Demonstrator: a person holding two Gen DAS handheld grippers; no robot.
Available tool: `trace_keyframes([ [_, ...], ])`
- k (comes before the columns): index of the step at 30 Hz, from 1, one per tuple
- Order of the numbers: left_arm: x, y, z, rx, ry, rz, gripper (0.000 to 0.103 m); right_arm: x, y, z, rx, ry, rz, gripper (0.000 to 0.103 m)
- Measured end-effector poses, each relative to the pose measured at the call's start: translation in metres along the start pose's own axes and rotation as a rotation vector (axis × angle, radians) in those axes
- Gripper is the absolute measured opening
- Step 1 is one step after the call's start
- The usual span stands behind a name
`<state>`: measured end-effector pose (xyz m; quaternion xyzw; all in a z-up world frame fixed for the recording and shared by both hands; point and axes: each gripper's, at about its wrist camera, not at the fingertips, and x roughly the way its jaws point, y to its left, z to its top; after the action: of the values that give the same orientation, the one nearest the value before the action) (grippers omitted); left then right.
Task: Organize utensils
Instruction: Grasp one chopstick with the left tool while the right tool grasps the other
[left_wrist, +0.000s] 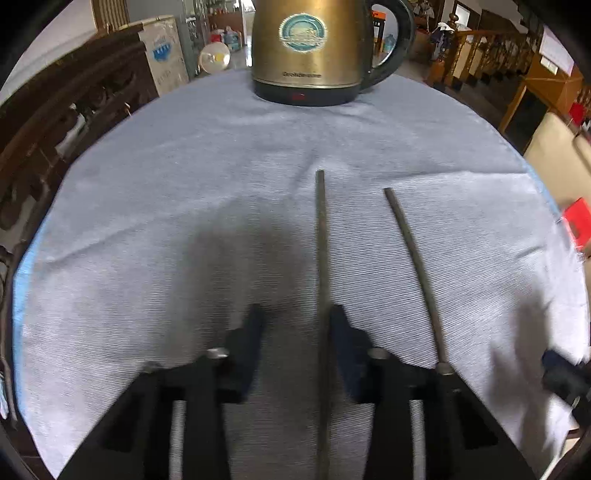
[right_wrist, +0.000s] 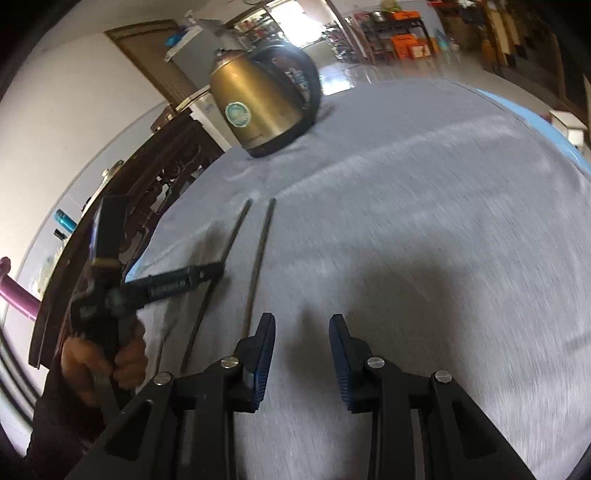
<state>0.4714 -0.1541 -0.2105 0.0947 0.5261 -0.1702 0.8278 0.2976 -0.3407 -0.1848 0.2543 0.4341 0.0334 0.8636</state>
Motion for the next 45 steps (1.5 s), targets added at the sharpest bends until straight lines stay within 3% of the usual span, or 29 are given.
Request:
trace_keyframes([
  [1, -0.001, 0.004, -0.002, -0.009, -0.007, -0.007, 0.017, 0.004, 0.003, 0.006, -0.008, -0.001, 0.005, 0.033],
  [3, -0.005, 0.015, -0.008, -0.05, -0.009, -0.015, 0.008, 0.015, 0.011, 0.019, -0.036, 0.001, 0.021, 0.033],
  [7, -0.013, 0.025, -0.021, -0.113, 0.034, -0.102, 0.007, 0.04, 0.023, 0.039, -0.052, 0.031, 0.041, 0.034],
  [10, -0.012, 0.026, -0.016, -0.132, 0.104, -0.195, 0.007, 0.063, 0.035, 0.051, -0.083, 0.073, 0.022, 0.051],
  [16, -0.01, 0.025, 0.027, -0.082, 0.092, -0.134, 0.008, 0.094, 0.058, 0.079, -0.191, 0.103, -0.042, 0.054],
  [19, 0.006, 0.021, 0.038, -0.067, 0.126, -0.108, 0.008, 0.112, 0.06, 0.092, -0.188, 0.179, -0.064, 0.047],
  [21, 0.014, 0.02, 0.047, -0.084, 0.127, -0.131, 0.009, 0.123, 0.063, 0.098, -0.201, 0.221, -0.084, 0.039],
  [26, 0.02, 0.02, 0.052, -0.087, 0.132, -0.15, 0.008, 0.145, 0.066, 0.104, -0.191, 0.292, -0.121, 0.035],
  [28, 0.018, 0.019, 0.05, -0.084, 0.127, -0.157, 0.008, 0.149, 0.068, 0.104, -0.204, 0.302, -0.148, 0.029],
  [30, 0.015, 0.024, 0.046, -0.094, 0.121, -0.17, 0.005, 0.151, 0.07, 0.103, -0.23, 0.304, -0.187, 0.015],
  [32, 0.01, 0.032, 0.04, -0.119, 0.123, -0.191, 0.005, 0.15, 0.067, 0.101, -0.233, 0.307, -0.19, 0.009],
  [36, 0.003, 0.038, 0.028, -0.132, 0.124, -0.199, 0.005, 0.143, 0.054, 0.098, -0.183, 0.325, -0.152, 0.008],
  [45, -0.011, 0.05, -0.003, -0.19, 0.192, -0.197, 0.005, 0.12, 0.045, 0.081, -0.195, 0.375, -0.181, 0.007],
])
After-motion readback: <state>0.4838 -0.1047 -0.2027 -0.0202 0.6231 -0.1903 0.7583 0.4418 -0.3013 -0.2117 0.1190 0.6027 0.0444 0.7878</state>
